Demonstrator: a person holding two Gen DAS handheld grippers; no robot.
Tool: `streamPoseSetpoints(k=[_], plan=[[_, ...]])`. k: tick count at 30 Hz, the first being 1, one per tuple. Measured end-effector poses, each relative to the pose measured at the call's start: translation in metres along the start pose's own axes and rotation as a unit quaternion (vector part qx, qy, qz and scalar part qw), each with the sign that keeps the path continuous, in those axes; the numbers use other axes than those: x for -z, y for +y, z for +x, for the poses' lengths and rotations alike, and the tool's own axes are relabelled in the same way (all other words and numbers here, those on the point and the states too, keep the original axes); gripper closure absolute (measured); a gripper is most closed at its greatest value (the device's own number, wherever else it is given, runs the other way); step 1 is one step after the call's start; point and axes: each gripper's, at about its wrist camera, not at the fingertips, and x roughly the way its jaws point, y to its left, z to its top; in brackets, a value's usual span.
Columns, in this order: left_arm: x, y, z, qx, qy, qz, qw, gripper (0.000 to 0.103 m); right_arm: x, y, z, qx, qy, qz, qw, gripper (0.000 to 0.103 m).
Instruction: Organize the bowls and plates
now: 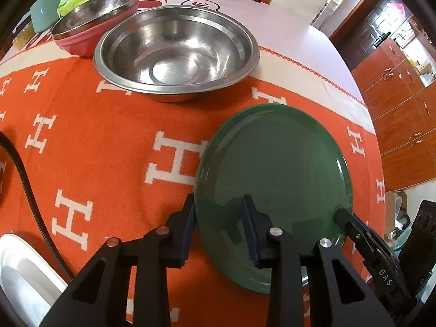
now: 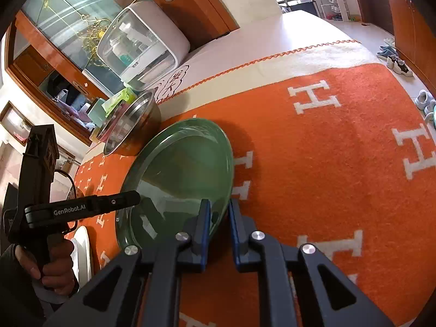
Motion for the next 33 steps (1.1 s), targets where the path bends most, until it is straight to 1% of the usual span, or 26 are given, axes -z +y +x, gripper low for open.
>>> streamPoseSetpoints(k=[8,19,26,33], plan=[[0.0,-0.001,-0.001,-0.007,0.003,0.011,0.9999,0.072,0.0,0.001,0.0,0.002,0.005,0.002,1.0,0.09],[0.008,0.005,-0.004,0.018,0.037,-0.008,0.9991,0.072,0.006,0.005,-0.006,0.026,0.028,0.011,0.999,0.092],[0.019,0.001,-0.016,0.03,0.046,0.004,0.9985,0.072,0.02,0.005,-0.021,0.028,0.035,0.033,0.998,0.092],[0.034,-0.005,-0.033,0.034,0.048,0.024,0.998,0.072,0.032,0.012,-0.044,0.031,0.03,0.026,0.999,0.092]])
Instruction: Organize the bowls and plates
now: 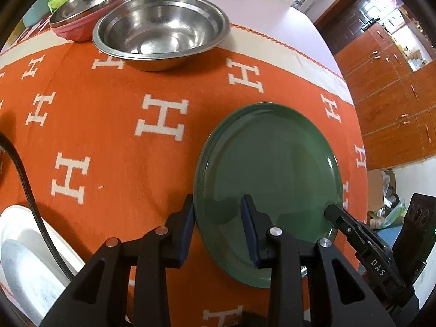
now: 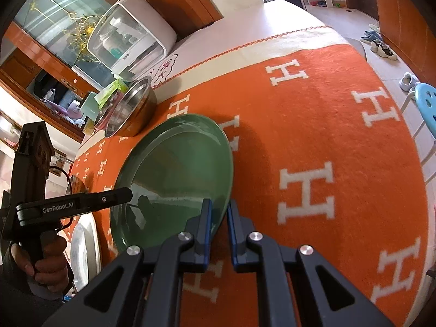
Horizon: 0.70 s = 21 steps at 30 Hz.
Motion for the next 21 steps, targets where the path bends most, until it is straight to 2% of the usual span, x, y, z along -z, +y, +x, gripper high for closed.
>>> streamPoseSetpoints(k=[11,21], plan=[[0.031,-0.011,-0.032,0.007,-0.026,0.016,0.9995,0.072,0.017,0.014,-0.032,-0.003,-0.017,-0.023,1.0,0.092],[0.067,-0.003,-0.065,0.002,-0.056,0.011,0.9984,0.072,0.027,0.04,-0.051,-0.01,-0.027,-0.066,0.997,0.092]])
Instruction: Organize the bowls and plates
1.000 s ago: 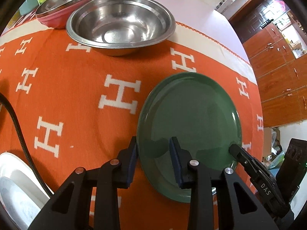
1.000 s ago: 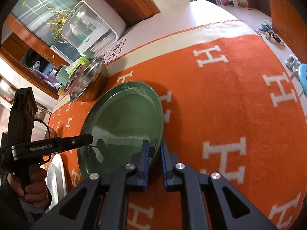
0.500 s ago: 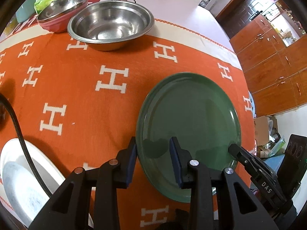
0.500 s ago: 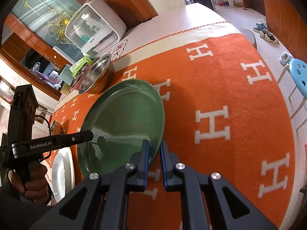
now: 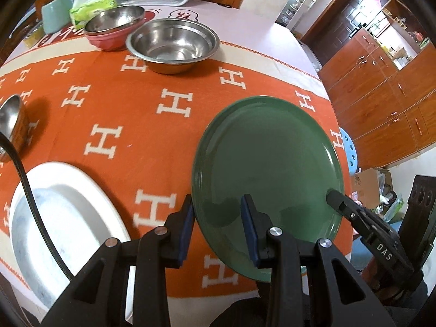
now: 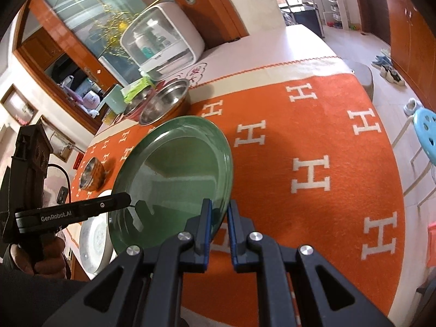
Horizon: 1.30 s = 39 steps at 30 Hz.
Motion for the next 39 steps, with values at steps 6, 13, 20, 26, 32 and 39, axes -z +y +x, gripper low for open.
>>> streamPoseSetpoints(k=[6,13,20,26,32,39], plan=[[0.02,0.009,-0.017,-0.001,-0.01,-0.008,0.9999,0.072,0.008,0.018,-0.009,-0.001,-0.002,-0.024,1.0,0.092],[0.037,0.021,-0.037,-0.005,-0.029,-0.014,0.9995,0.072,0.019,0.039,-0.013,-0.008,0.001,-0.042,0.999,0.092],[0.058,0.044,-0.056,-0.015,-0.033,-0.018,0.9992,0.072,0.035,0.066,-0.009,-0.018,0.012,-0.046,0.999,0.091],[0.069,0.071,-0.074,-0.024,-0.033,-0.021,0.9989,0.072,0.045,0.093,-0.001,-0.027,0.017,-0.049,0.998,0.091],[0.075,0.099,-0.089,-0.034,-0.029,-0.019,0.9988,0.072,0.053,0.122,0.01,-0.033,0.019,-0.048,0.998,0.091],[0.073,0.128,-0.101,-0.046,-0.017,-0.005,0.9988,0.072,0.058,0.147,0.029,-0.041,0.025,-0.03,0.998,0.091]])
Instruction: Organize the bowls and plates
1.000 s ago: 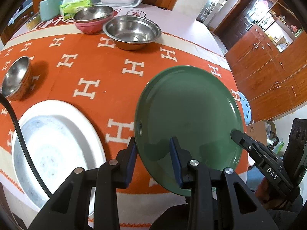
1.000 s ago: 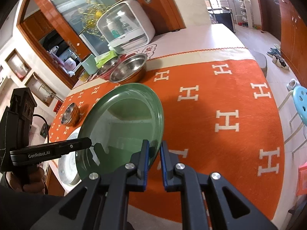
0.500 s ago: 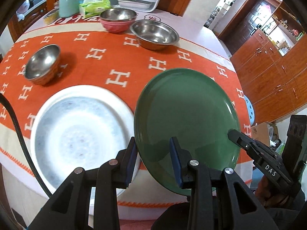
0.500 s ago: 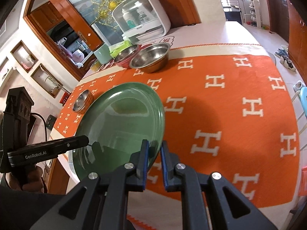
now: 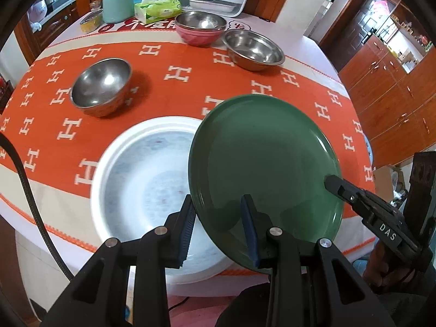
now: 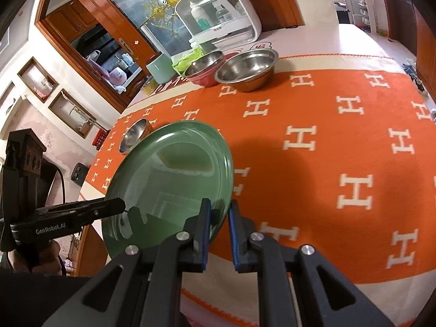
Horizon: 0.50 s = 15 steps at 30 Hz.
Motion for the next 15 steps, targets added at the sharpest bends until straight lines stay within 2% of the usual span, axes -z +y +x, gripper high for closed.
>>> streamPoseSetpoints(k=[15], plan=[[-0.005,0.062,0.003,-0.01,0.044,0.035,0.9983,0.072,0.015,0.044,0.04,0.009,0.008,0.04,0.999,0.091]])
